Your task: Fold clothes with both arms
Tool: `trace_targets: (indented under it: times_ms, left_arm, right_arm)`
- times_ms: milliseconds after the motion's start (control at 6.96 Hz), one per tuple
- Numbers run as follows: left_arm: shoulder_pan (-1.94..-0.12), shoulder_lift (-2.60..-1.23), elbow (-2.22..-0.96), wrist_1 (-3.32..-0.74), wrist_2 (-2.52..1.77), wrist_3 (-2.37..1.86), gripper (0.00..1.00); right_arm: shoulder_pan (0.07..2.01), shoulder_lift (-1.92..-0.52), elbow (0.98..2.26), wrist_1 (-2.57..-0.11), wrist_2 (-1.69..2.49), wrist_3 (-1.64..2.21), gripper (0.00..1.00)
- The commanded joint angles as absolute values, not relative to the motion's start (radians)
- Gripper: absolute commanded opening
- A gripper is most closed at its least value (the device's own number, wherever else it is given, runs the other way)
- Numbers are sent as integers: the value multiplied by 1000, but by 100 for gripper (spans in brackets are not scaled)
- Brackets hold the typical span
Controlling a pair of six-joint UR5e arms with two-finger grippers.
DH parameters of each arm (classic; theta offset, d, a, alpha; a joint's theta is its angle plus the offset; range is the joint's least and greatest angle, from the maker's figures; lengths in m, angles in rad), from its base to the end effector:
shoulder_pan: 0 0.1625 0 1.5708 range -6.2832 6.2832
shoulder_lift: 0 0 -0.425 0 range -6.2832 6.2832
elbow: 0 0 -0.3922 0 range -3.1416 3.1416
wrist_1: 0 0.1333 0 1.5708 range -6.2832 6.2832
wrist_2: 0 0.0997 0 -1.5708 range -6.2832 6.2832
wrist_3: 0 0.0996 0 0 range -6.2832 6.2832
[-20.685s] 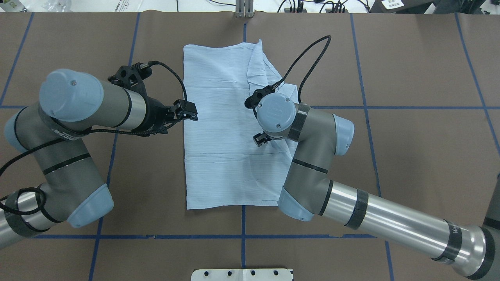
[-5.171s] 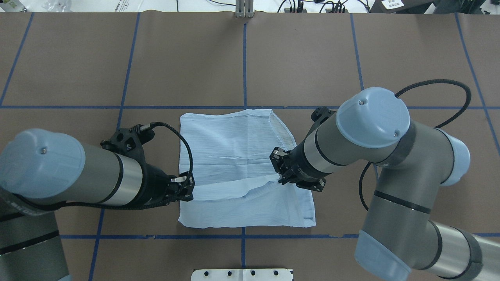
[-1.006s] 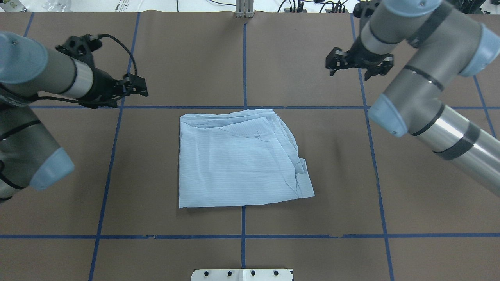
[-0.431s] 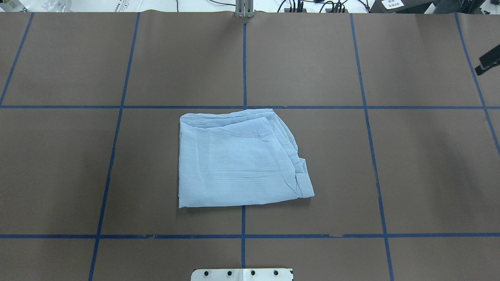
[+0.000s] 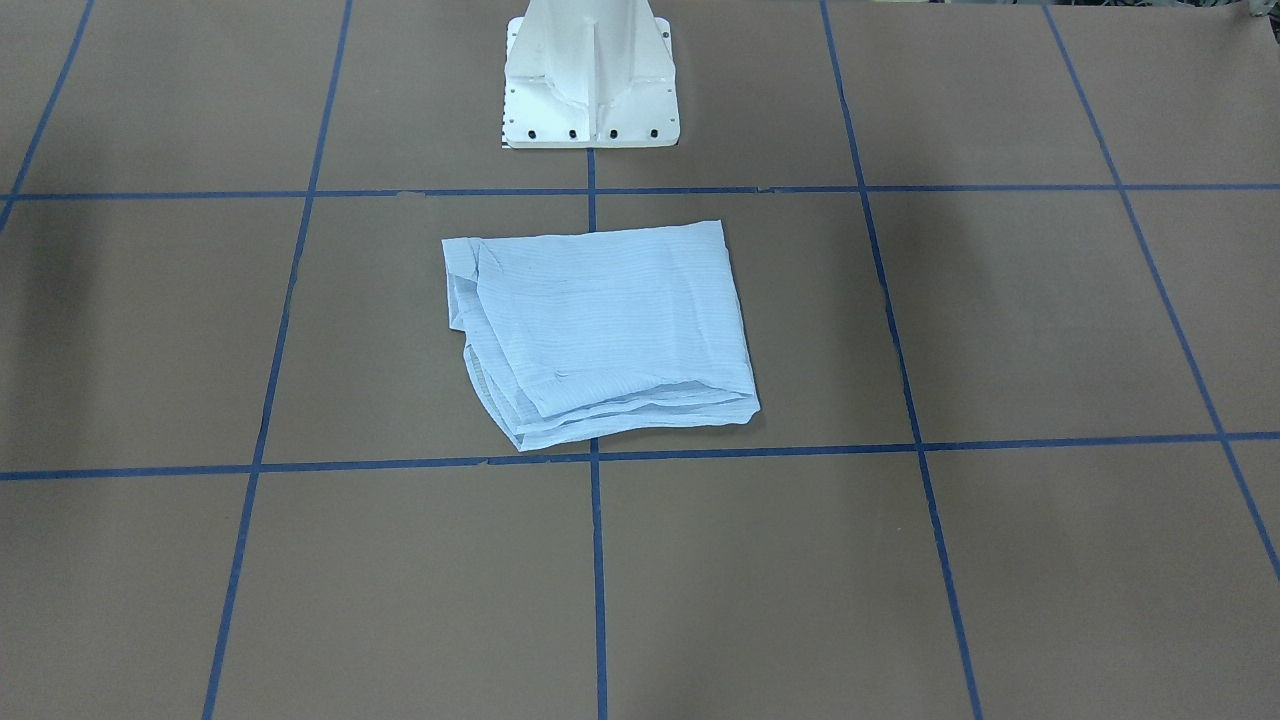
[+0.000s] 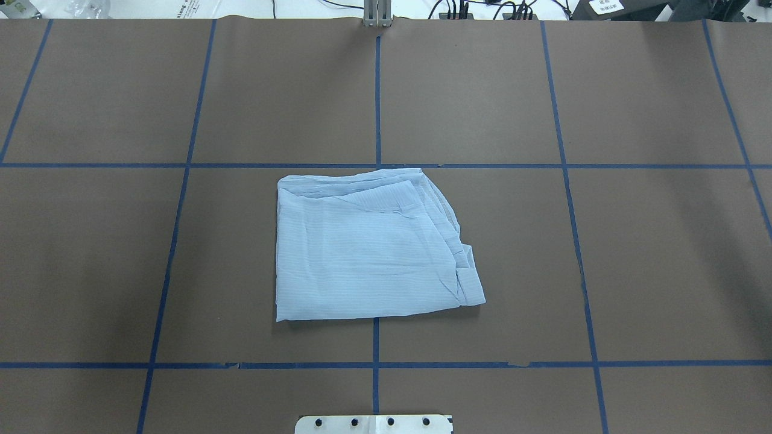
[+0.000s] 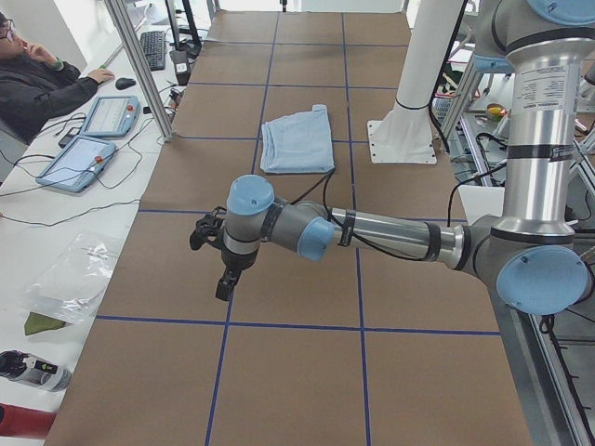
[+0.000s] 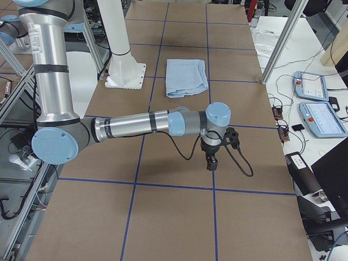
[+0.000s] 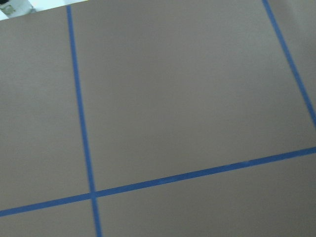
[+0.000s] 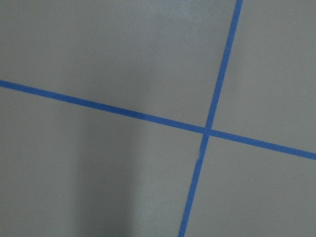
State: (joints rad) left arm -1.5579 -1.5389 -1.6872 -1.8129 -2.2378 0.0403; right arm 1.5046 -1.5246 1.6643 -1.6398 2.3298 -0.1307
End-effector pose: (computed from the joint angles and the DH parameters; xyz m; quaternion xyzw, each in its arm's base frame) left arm -0.0653 -0.4977 0.5963 0.1580 0.3209 0.0780 0.9306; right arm 0.0307 -0.5157 0.5975 0.0447 -0.3690 -0.1043 0.9225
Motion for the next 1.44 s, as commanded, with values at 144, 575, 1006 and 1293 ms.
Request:
trace_targets:
  times_ms: [144,575,1006,1293]
  left_arm:
    - [-1625,-1492,-1629,-1853,-2316,51,100]
    - [-1621,-1468,-1604,-1876,-2297,34,100]
    - [-1595,-1520,-1675,-1708,-2237,5,100]
    - [-1569,-1519,-1744,-1620,-2249,-119,100]
  right_arm:
    - [1563,-1572,1648,-1626,2355,-201,100]
    - [1624,-1701,1641,-1502,2355,-189,100]
    - [1624,-1684,1664,-1566,2362,-36,100]
    - [1609,-1684,1709,-1571,2385,52,100]
